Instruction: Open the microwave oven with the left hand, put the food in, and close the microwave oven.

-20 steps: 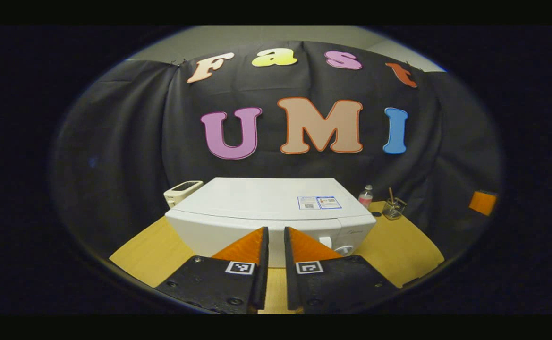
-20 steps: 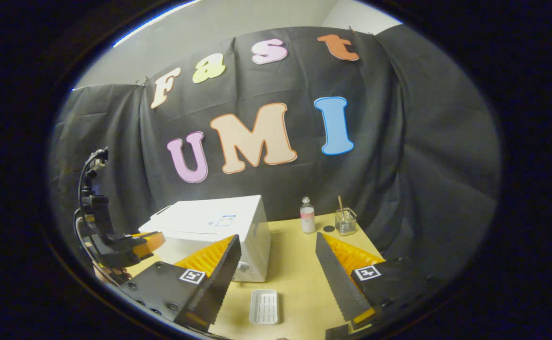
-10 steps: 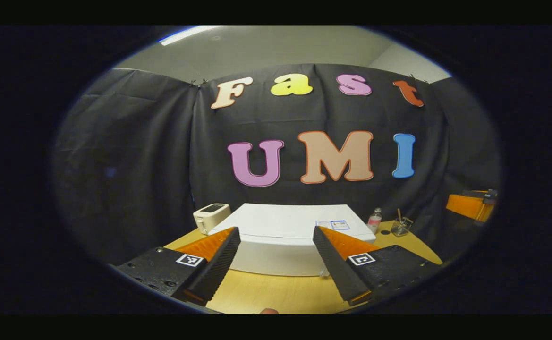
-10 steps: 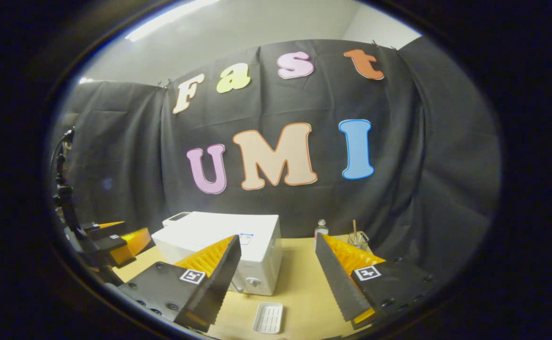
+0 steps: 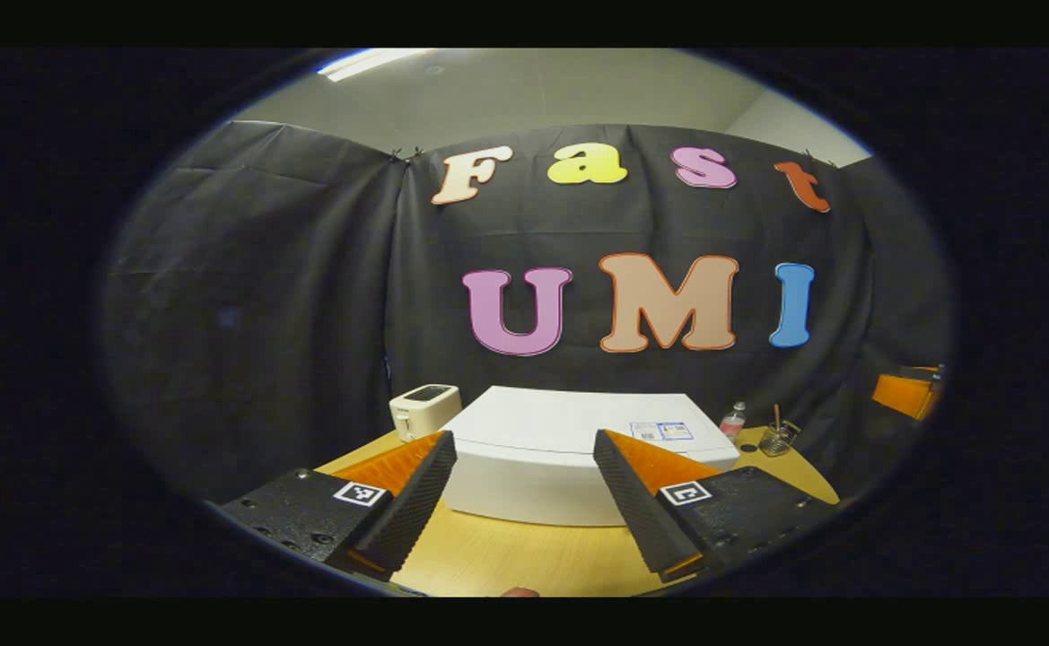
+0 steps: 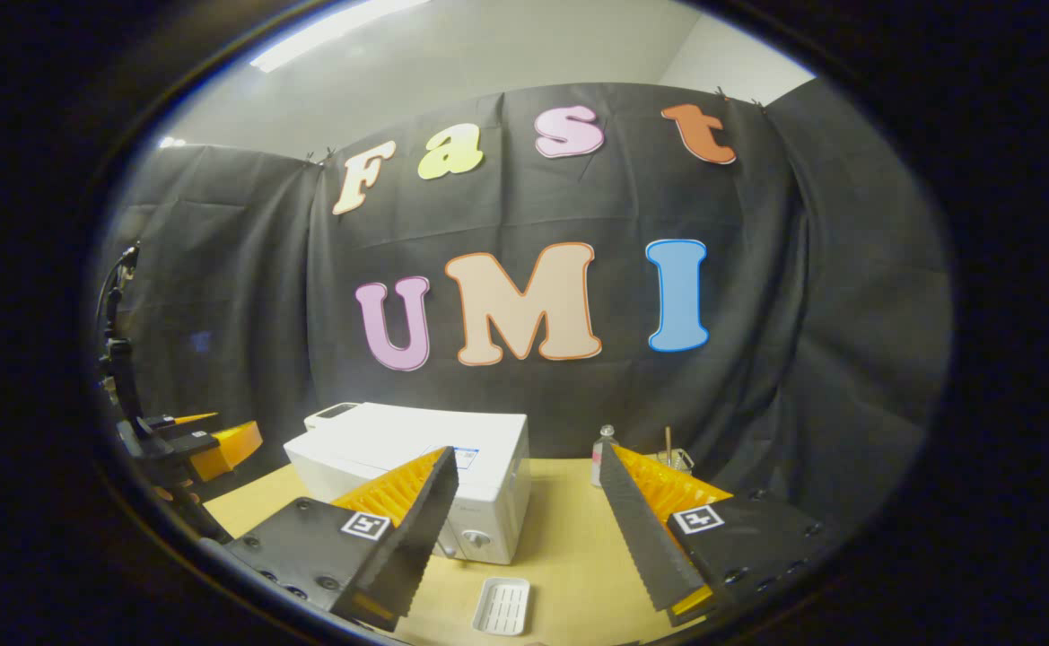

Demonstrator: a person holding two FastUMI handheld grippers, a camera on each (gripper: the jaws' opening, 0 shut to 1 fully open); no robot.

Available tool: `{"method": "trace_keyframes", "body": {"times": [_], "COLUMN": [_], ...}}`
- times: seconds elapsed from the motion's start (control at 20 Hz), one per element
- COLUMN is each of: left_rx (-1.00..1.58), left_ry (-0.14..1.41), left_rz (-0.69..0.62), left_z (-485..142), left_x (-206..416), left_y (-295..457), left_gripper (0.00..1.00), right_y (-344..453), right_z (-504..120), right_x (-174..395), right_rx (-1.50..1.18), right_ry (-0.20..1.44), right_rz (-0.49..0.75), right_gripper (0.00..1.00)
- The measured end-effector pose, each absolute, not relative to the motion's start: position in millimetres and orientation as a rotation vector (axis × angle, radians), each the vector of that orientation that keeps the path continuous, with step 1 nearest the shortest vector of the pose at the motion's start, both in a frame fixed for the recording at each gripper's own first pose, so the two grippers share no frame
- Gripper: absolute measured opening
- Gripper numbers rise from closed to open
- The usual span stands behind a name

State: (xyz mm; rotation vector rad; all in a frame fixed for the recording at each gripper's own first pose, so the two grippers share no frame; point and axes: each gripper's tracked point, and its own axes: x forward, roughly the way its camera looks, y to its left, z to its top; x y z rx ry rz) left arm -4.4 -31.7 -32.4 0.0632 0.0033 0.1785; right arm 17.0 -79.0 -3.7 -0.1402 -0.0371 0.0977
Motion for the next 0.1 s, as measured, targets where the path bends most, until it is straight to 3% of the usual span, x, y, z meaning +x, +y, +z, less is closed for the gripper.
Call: {"method": "trace_keyframes", "body": {"times": [0.1], "left_rx": [0.074], "left_ry": [0.007], "left_rz": [0.182], "left_z": [-35.9], "left_x": [-1.5], "left_y": [-31.5], "left_gripper": [0.95], "right_y": [-76.7], "right_z": [-6.7], "right_x": [17.9], "right_rx": [-0.149], "right_ry": [-0.033], "right_rz": [0.1], "right_gripper": [0.98]}}
